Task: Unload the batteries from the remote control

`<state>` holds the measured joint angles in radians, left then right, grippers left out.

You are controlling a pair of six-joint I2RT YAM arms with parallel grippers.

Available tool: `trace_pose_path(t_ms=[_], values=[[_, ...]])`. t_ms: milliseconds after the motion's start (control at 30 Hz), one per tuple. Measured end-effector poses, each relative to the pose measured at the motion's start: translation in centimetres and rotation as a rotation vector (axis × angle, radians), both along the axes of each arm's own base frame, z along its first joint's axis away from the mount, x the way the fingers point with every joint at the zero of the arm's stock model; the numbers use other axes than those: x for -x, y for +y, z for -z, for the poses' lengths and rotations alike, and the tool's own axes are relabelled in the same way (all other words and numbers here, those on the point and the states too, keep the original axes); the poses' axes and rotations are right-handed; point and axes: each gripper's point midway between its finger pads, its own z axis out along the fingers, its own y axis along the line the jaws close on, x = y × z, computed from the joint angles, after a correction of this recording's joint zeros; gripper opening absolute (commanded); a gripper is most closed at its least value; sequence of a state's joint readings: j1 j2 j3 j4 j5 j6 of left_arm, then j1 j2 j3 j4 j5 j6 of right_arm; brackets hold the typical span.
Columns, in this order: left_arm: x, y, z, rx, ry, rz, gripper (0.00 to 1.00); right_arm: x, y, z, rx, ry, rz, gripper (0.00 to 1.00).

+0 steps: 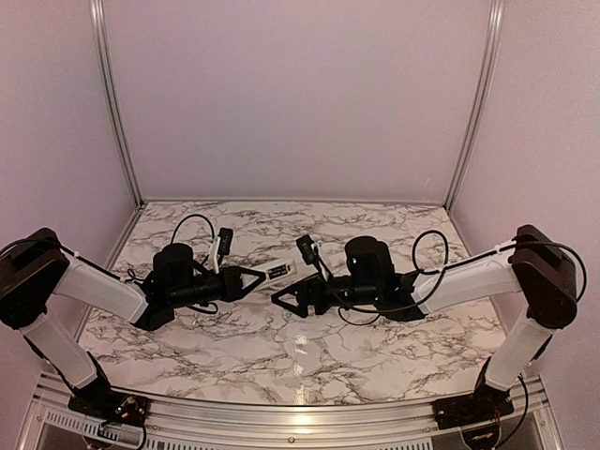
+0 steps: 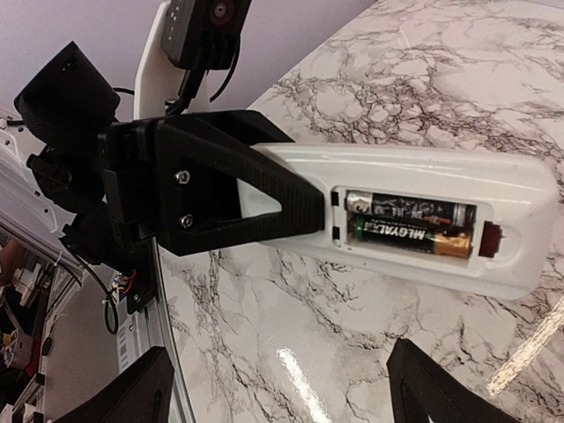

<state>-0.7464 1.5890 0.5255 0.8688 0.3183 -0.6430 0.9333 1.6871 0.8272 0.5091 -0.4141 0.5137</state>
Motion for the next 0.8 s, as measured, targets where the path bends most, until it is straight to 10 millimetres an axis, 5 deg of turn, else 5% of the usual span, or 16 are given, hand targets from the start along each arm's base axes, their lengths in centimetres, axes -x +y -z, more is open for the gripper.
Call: trace_pose_path(t_ms=[400, 800], values=[[0.8, -1.5, -1.1, 0.069, 0.068, 0.088, 0.00, 0.2, -5.7, -4.5, 0.007, -0.113, 0.178, 0.85], [2.3, -3.5, 3.1, 0.117, 0.286, 0.171, 0.00, 0.4, -13.0, -1.9, 0.101, -0.127, 0.412, 0.87]])
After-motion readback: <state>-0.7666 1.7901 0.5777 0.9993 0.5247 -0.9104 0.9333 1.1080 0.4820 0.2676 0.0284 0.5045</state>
